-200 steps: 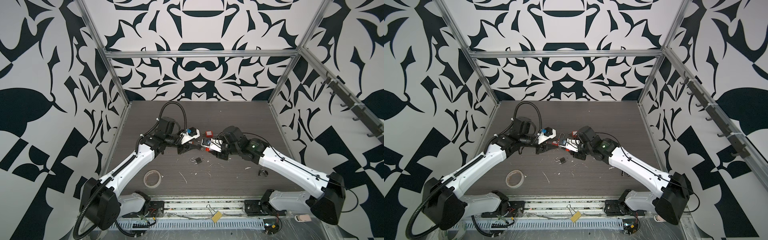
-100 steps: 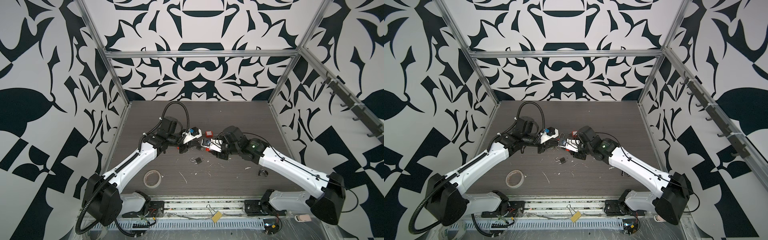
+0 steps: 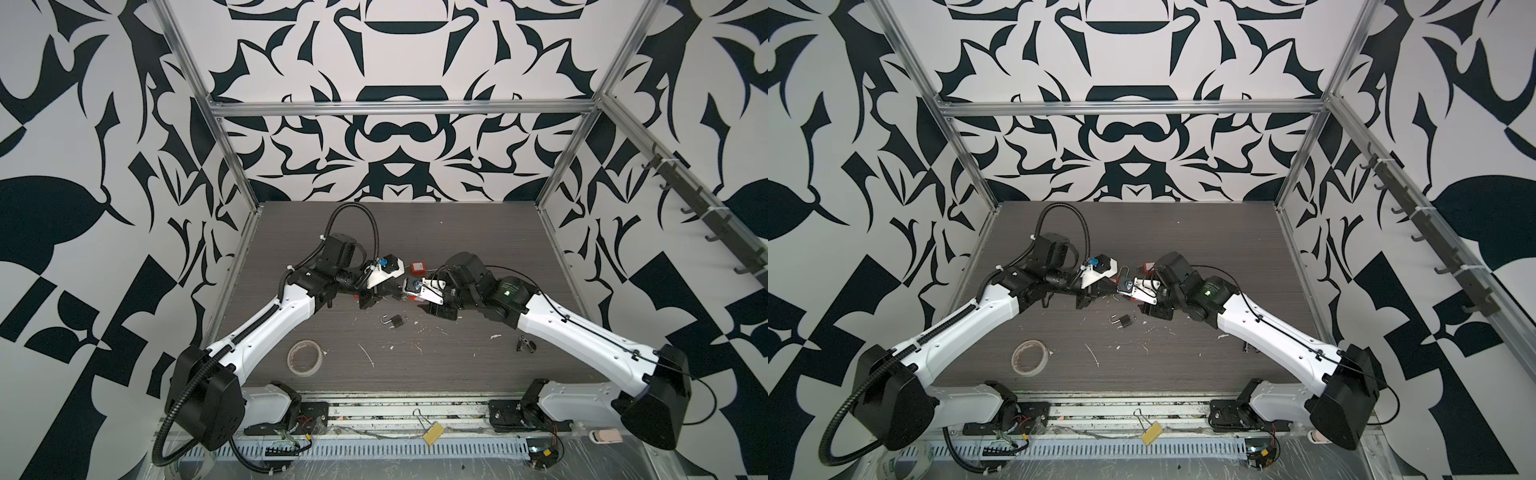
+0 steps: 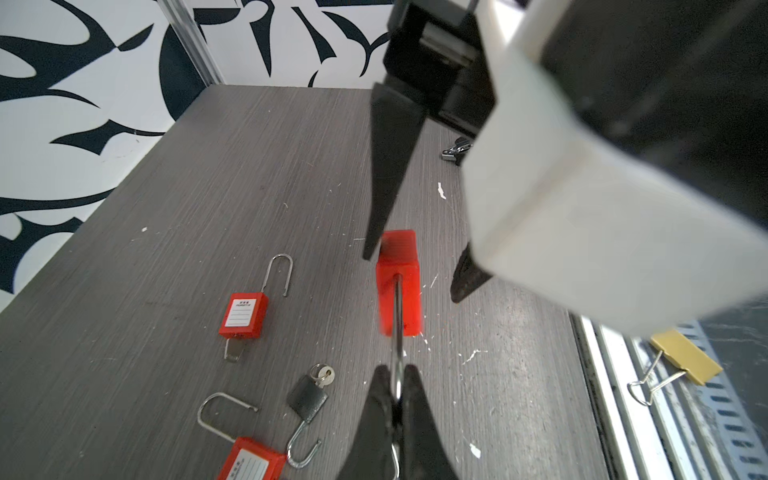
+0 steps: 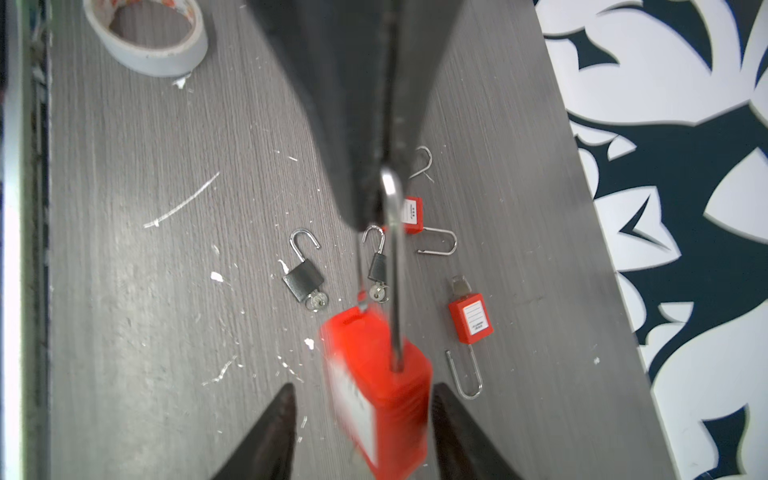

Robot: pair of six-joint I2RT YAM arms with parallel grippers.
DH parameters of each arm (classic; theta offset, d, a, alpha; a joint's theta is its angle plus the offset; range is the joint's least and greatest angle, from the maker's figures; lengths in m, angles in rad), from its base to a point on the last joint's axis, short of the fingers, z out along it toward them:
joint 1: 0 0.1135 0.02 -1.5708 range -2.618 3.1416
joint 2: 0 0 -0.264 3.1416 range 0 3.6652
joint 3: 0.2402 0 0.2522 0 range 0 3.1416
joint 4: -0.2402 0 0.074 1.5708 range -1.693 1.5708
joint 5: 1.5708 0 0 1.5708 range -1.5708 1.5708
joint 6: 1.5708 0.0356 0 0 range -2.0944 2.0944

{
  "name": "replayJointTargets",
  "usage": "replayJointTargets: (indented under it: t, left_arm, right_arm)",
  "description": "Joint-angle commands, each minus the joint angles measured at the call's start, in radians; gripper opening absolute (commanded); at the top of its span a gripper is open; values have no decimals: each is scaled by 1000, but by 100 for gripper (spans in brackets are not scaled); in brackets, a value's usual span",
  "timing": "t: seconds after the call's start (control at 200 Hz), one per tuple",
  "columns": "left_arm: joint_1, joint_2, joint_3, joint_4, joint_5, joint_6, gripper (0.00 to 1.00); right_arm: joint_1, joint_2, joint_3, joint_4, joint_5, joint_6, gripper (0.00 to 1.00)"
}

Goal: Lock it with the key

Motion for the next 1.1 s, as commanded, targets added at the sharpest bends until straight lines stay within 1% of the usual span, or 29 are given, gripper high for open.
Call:
replayJointTargets:
  t: [0.0, 0.045, 0.07, 0.08, 0.225, 0.255, 0.285, 0.35, 0.46, 0.6, 0.66, 0.89, 0.975, 1.06, 1.095]
  left_arm:
    - [-3, -5, 9, -8, 71, -27, 0]
    - [-3, -8, 7, -3, 76, -39, 0]
    - [-4, -11, 5, 2, 81, -45, 0]
    - [-4, -11, 3, 5, 82, -47, 0]
    - [-3, -19, -19, 52, 116, -84, 0]
    - [-4, -19, -24, 59, 124, -89, 0]
    - [-4, -54, -28, 64, 133, -91, 0]
    - [-3, -65, -33, 67, 147, -89, 0]
    - [-3, -83, -47, 66, 163, -77, 0]
    - [-3, -94, -60, 65, 195, -67, 0]
    - [-5, -96, -64, 70, 203, -67, 0]
    - [-10, -108, -73, 76, 213, -53, 0]
    - [-13, -106, -73, 76, 221, -51, 0]
    - [-17, -103, -73, 76, 225, -51, 0]
    - [-17, -103, -73, 76, 225, -51, 0]
  right_arm:
    - [1, -13, 59, -6, -4, 22, 72]
    - [1, -12, 76, -32, -9, 28, 76]
    - [1, -12, 88, -44, -10, 33, 89]
    - [0, -11, 92, -49, -10, 34, 91]
    - [-3, -21, 118, -131, -2, 21, 92]
    - [-10, -27, 114, -139, -2, 17, 91]
    - [-15, -34, 110, -143, -8, 17, 90]
    - [-32, -55, 100, -149, -28, 13, 85]
    - [-45, -74, 98, -171, -53, -1, 81]
    - [-44, -58, 130, -230, -96, -7, 73]
    - [-45, -48, 140, -247, -107, -8, 67]
    - [-44, -33, 163, -286, -194, -6, 56]
    - [-45, -28, 167, -298, -216, -11, 49]
    - [-44, -28, 174, -307, -228, -19, 47]
    - [-45, -29, 176, -309, -237, -22, 44]
